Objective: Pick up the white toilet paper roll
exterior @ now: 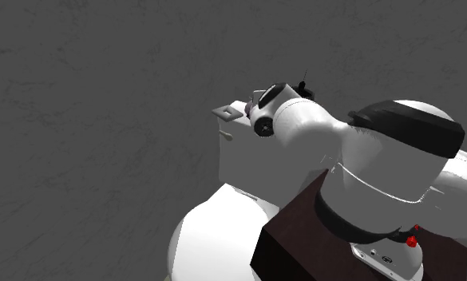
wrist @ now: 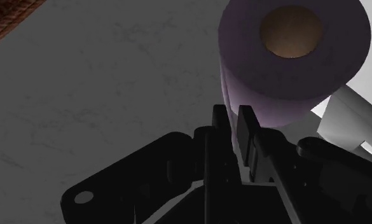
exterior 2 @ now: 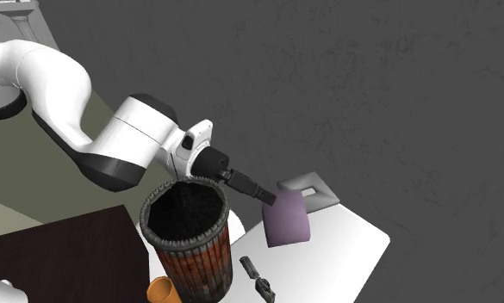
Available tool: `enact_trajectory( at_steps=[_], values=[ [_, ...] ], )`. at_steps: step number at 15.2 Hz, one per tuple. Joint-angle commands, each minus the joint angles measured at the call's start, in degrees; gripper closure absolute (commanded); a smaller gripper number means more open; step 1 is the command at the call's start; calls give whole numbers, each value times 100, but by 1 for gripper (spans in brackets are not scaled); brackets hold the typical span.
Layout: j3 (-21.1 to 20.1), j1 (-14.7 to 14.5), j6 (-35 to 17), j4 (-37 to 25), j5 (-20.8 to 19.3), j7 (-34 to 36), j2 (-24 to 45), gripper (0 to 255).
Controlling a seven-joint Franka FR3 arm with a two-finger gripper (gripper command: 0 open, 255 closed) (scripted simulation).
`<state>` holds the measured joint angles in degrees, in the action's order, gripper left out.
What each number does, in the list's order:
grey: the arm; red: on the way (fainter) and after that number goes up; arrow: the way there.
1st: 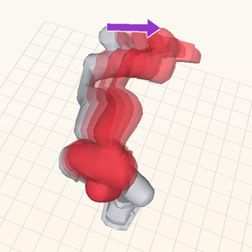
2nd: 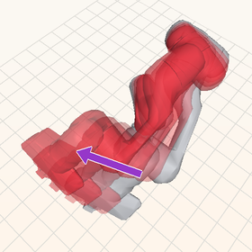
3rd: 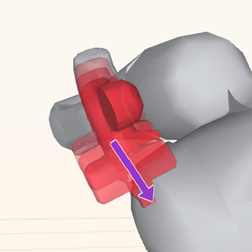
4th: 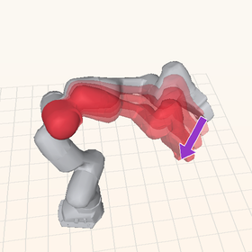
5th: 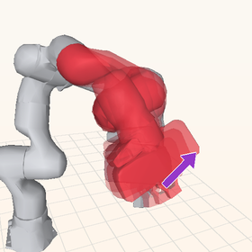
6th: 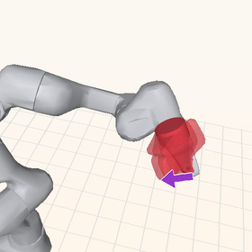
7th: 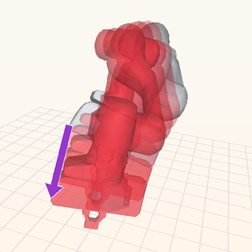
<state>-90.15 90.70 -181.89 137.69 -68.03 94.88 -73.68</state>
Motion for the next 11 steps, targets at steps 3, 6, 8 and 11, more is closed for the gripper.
enact_trajectory(
  at_steps=[3,6,8,11],
  values=[
    [229,-113,127,53,-79,-306,353,255],
    [395,-199,249,76,-112,-554,621,255],
    [507,-264,337,87,-126,-729,802,255],
    [573,-305,389,93,-128,-833,906,255]
  ],
)
